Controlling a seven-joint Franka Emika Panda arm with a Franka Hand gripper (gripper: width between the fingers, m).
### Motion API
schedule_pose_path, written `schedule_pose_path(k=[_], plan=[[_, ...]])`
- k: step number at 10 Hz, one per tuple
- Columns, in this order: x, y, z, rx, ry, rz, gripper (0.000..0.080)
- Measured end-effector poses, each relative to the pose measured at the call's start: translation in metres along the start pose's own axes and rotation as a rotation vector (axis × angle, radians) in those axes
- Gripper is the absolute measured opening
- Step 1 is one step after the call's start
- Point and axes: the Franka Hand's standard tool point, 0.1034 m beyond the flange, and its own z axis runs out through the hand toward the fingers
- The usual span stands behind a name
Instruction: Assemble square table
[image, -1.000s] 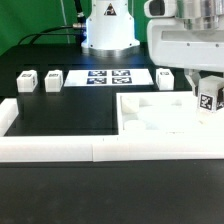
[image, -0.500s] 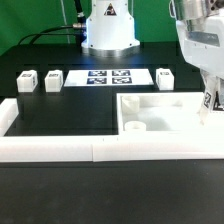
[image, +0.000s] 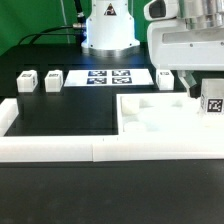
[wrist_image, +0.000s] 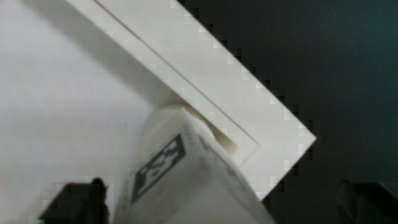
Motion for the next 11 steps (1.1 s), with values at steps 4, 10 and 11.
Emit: schedule_pose_path(k=[4, 10, 11], plan=[[0.0048, -0.0014, -0.003, -0.064, 0.036, -0.552, 0.0649], [0.0071, 0.0044, -0.0015, -0.053, 0.041, -0.189, 0.0301], [0.008, 0.0055, -0.0014, -0.047, 0.052, -0.088, 0.03]])
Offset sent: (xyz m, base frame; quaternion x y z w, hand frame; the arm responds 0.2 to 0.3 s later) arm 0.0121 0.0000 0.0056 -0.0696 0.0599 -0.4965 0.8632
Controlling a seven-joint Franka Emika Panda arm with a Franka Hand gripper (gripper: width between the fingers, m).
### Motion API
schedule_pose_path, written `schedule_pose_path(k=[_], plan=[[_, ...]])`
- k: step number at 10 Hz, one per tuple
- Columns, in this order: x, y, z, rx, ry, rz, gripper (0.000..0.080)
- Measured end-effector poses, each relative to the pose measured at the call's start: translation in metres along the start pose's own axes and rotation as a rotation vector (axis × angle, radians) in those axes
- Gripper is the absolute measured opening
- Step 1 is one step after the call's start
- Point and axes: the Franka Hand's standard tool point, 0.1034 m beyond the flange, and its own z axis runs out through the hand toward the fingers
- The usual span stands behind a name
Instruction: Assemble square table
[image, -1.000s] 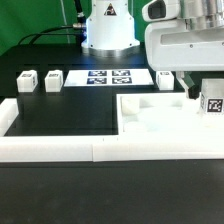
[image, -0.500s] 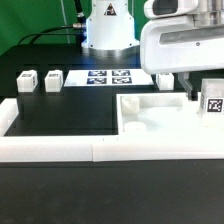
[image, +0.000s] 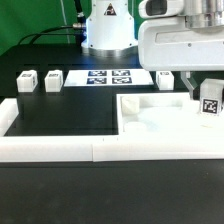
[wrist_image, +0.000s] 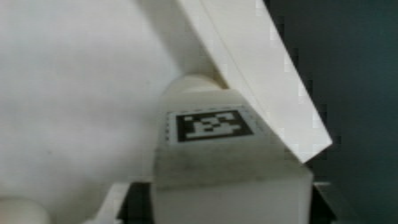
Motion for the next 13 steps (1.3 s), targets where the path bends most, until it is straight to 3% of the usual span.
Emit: schedule_pose_path(k=[2, 3, 5, 7, 9, 10, 11, 13], plan=[[-0.0023, 0.0007, 0.0002, -0.002, 0.012, 0.411, 0.03], [-0.0018, 0.0019, 0.0003, 0.015, -0.002, 0.637, 0.03], [-0.0022, 0.0035, 0.0011, 0.072, -0.038, 0.954, 0.03], [-0.0032, 0.0031, 0.0012, 0.073, -0.045, 0.985, 0.03], [-0.0034, 0.0031, 0.0017, 0.073, -0.044, 0.949, 0.0534], [-0.0076, 0.0019, 0.0006, 0.029, -0.071, 0.722, 0.0613], [-0.0042, -0.0019, -0.0011, 0.031, -0.073, 0.517, 0.0613], [-0.0035, -0.0007, -0.0001, 0.035, -0.065, 0.397, 0.0648]])
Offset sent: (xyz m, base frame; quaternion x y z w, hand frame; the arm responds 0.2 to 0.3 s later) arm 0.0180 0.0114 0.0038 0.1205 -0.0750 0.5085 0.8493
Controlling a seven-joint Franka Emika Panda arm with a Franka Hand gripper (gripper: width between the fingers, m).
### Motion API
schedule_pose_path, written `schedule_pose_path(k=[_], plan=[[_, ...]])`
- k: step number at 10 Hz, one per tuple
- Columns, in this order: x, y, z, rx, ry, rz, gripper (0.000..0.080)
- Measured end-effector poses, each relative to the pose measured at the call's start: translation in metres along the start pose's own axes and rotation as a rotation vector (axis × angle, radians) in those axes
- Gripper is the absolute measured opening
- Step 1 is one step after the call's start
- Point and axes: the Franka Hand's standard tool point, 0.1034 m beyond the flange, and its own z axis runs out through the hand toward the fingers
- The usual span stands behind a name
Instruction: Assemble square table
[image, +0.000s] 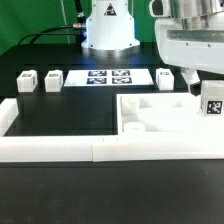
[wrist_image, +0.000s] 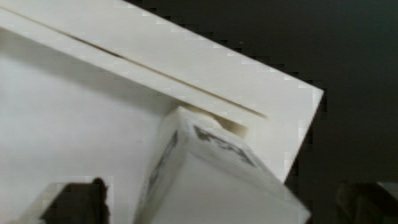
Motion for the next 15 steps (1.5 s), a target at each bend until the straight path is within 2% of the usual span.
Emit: schedule_pose_path(k=[2, 4, 5, 6, 8, 9, 10, 11, 13, 15], plan=[[0.0005, 0.0002, 0.0, -0.002, 0.001, -0.174, 0.0649], [-0.0016, 0.0002, 0.0005, -0.067, 0.042, -0.593, 0.0649], [-0.0011, 0.0014, 0.0011, -0.08, 0.035, -0.787, 0.0649], [-0.001, 0.0015, 0.0013, -0.079, 0.033, -0.804, 0.0649], [-0.0013, 0.0015, 0.0014, -0.078, 0.035, -0.755, 0.0635], [-0.0018, 0.0013, 0.0015, -0.075, 0.037, -0.658, 0.0446], [-0.0019, 0.0013, 0.0016, -0.074, 0.039, -0.61, 0.0446], [-0.0018, 0.0016, 0.0018, -0.073, 0.041, -0.542, 0.0289], [-0.0018, 0.0017, 0.0019, -0.07, 0.045, -0.421, 0.029], [-0.0027, 0.0016, 0.0018, -0.063, 0.064, -0.043, 0.029]])
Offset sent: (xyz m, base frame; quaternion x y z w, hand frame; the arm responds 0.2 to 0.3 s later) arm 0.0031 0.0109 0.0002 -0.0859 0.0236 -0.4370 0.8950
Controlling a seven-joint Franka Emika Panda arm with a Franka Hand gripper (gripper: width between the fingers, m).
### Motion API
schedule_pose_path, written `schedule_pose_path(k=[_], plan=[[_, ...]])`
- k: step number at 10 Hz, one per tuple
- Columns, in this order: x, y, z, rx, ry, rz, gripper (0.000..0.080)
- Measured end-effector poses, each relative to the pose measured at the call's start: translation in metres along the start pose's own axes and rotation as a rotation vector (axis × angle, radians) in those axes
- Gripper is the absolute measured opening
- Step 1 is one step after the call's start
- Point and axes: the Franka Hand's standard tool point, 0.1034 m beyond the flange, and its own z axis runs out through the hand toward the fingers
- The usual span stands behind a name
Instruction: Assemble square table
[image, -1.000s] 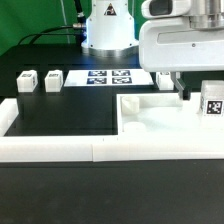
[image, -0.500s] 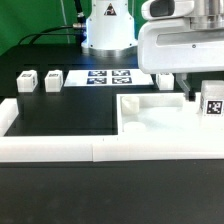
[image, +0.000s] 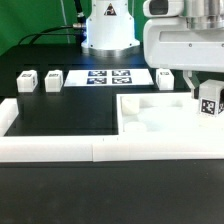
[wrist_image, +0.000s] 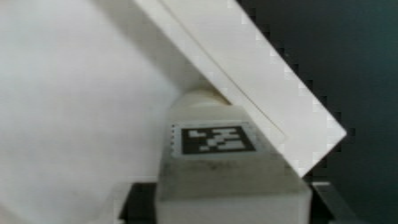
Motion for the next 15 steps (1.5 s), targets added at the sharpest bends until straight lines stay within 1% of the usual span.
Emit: schedule_pose_path(k=[1, 2, 3, 5, 6, 7, 8, 9, 12, 13, 14, 15], plan=[[-0.0021, -0.001, 0.0013, 0.004, 0.005, 0.202, 0.029], [-0.0012, -0.0011, 0.0017, 0.031, 0.001, 0.409, 0.029], [-0.0007, 0.0017, 0.0015, 0.093, -0.013, 0.626, 0.0291], [-0.0013, 0.0015, 0.0014, 0.093, -0.011, 0.621, 0.0291], [-0.0015, 0.0021, 0.0017, 0.083, -0.004, 0.484, 0.0291], [-0.0014, 0.0022, 0.001, 0.058, -0.004, 0.237, 0.046], [-0.0008, 0.0018, 0.0013, 0.041, -0.018, 0.056, 0.058], [-0.0012, 0.0018, 0.0021, 0.034, -0.024, -0.023, 0.0635], [-0.0004, 0.0024, 0.0025, 0.036, -0.019, -0.202, 0.0645], [-0.0004, 0.0029, 0.0024, 0.028, -0.016, -0.295, 0.0649], [0.0, 0.0026, 0.0012, 0.001, -0.003, -0.503, 0.0649], [0.0005, 0.0019, 0.0015, -0.009, 0.005, -0.716, 0.0649]])
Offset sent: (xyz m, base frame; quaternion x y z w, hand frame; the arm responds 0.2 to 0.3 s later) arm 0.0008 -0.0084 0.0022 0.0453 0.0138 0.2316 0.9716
